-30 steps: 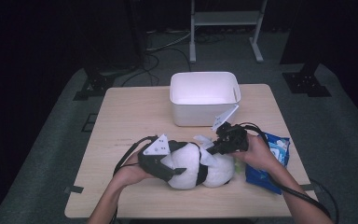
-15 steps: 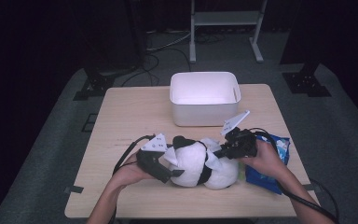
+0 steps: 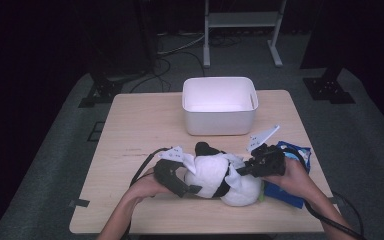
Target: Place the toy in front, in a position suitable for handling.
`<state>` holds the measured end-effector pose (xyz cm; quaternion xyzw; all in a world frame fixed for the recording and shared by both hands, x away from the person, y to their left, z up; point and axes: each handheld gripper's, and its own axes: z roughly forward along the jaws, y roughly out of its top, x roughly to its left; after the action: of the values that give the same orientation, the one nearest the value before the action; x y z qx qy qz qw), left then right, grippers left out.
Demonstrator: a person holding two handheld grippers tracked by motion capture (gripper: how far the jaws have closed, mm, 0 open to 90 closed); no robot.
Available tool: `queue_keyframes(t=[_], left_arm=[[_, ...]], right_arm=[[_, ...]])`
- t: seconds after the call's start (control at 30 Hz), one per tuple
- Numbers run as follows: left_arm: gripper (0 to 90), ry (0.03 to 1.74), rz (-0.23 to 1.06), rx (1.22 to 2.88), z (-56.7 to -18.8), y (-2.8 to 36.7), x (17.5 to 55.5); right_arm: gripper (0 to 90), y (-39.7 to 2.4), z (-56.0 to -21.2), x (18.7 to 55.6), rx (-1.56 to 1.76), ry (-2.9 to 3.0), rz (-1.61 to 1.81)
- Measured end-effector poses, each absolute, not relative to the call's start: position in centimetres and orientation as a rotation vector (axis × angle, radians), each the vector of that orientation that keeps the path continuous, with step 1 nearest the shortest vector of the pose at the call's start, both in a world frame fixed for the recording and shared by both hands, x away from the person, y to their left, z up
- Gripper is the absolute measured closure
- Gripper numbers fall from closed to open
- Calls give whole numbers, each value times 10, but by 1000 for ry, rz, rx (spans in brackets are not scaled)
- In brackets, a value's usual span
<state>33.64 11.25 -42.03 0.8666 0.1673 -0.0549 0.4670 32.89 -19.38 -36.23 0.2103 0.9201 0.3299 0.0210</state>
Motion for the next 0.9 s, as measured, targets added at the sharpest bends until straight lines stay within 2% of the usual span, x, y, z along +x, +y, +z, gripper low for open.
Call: queue_keyframes(t=[0.07, 0.13, 0.37, 0.7, 0.9], left_arm=[[107, 421, -144, 2105, -421, 115, 338], [212, 417, -129, 2095, -418, 117, 338], [346, 349, -1, 2121, -397, 118, 333], [371, 217, 209, 2247, -341, 123, 330], [373, 182, 232, 2301, -320, 122, 331]], right_arm=[[776, -193, -362, 328, 653, 2848, 1015], [775, -193, -361, 329, 670, 2841, 1024], [775, -192, -357, 330, 676, 2826, 1094], [776, -187, -347, 334, 664, 2776, 1192], [776, -183, -326, 341, 656, 2742, 1246]])
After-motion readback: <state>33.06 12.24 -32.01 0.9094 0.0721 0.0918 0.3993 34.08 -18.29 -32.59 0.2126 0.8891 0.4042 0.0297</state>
